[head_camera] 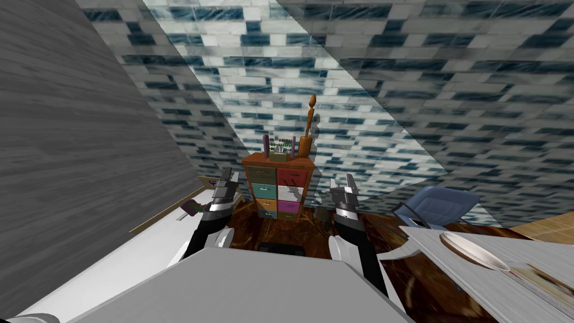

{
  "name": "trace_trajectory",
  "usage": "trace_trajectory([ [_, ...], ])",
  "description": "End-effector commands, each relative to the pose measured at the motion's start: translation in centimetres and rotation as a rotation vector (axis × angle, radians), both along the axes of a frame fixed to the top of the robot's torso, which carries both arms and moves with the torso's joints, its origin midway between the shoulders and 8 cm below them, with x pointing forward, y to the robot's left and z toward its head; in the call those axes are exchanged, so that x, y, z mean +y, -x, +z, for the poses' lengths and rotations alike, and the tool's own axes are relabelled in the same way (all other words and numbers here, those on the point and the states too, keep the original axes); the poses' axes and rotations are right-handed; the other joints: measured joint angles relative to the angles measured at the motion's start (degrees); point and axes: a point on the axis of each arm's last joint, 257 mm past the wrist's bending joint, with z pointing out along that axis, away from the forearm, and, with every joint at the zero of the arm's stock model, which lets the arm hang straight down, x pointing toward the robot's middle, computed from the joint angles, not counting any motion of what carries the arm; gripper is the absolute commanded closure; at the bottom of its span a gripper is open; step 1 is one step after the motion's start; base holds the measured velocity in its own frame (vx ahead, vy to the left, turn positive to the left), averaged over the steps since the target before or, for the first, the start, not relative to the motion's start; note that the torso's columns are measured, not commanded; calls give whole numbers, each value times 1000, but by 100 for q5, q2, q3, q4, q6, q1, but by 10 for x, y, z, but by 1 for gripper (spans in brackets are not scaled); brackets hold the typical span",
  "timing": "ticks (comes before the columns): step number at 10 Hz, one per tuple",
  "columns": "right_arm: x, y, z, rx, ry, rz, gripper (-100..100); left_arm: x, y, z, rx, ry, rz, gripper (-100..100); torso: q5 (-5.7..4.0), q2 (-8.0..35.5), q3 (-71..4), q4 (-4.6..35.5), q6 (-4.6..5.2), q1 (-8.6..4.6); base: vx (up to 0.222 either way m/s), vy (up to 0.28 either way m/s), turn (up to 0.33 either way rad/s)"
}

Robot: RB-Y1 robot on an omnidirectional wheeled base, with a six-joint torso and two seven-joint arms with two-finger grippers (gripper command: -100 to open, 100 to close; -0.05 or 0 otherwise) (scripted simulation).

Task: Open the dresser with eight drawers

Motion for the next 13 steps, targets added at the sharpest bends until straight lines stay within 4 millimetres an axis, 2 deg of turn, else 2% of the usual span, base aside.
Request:
trace_trajectory([
  [1,0,0,0,0,0,0,0,0,0,0,0,0,0,0,0,232,-467,235,0,0,0,0,0],
  [9,0,0,0,0,0,0,0,0,0,0,0,0,0,0,0,3539,-7073,3537,0,0,0,0,0],
  [10,0,0,0,0,0,0,0,-4,-3,-5,17,-37,-21,-100,0,3962,-7919,3960,0,0,16,-15,-2],
  [11,0,0,0,0,0,0,0,-6,-5,-10,31,-60,-35,-100,-1,4152,-8315,4148,0,-3,21,-42,-3],
  [13,0,0,0,0,0,0,0,-9,-12,-23,64,-101,-58,-100,-4,4221,-8453,4221,0,-12,20,-67,-2],
])
